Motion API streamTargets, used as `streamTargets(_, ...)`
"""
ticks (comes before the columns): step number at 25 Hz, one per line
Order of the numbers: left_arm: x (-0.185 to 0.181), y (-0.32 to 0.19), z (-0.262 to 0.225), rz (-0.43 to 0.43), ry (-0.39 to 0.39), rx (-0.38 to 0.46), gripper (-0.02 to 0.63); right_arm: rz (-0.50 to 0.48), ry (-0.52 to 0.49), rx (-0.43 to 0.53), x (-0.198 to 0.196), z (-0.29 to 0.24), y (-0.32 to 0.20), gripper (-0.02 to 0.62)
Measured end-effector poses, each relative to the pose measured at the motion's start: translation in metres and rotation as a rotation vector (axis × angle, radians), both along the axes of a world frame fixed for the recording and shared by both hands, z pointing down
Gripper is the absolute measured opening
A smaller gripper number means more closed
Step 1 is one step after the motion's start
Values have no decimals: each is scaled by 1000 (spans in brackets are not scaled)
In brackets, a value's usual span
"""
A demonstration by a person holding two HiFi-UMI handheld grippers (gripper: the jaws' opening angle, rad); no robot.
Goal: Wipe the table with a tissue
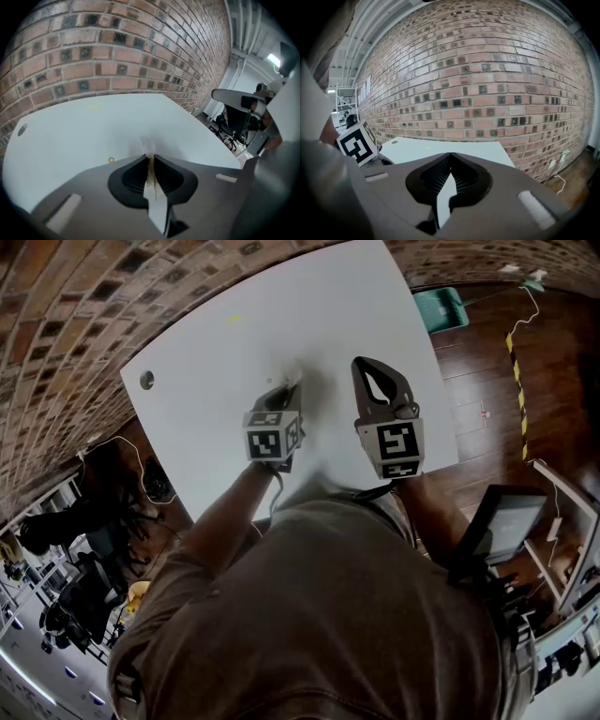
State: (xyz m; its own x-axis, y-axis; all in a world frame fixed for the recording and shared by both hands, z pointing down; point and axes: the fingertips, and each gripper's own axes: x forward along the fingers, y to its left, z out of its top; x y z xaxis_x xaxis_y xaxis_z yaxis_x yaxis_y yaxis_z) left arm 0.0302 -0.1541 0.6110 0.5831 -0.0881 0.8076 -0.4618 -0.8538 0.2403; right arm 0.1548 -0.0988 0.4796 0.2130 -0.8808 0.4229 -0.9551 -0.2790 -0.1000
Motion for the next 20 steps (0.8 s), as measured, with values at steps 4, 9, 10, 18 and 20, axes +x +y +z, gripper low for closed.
streamTargets(4, 3, 2, 10, 20, -52, 4, 31, 2, -1, -4, 7, 2, 3, 14)
streamTargets(9, 0, 0, 12, 30, -79, 21, 31, -9, -13, -9, 7, 6, 0, 14)
streamTargets(10, -1, 0, 13, 28, -80, 19, 31, -12, -14, -8, 7, 7, -2, 14)
streamTargets(18, -15, -15, 20, -29, -85, -1, 31, -41, -19, -15, -3, 12, -16, 14)
streamTargets(20, -18, -21, 20, -36, -81, 1, 31, -48, -14, -15, -7, 13, -20, 14)
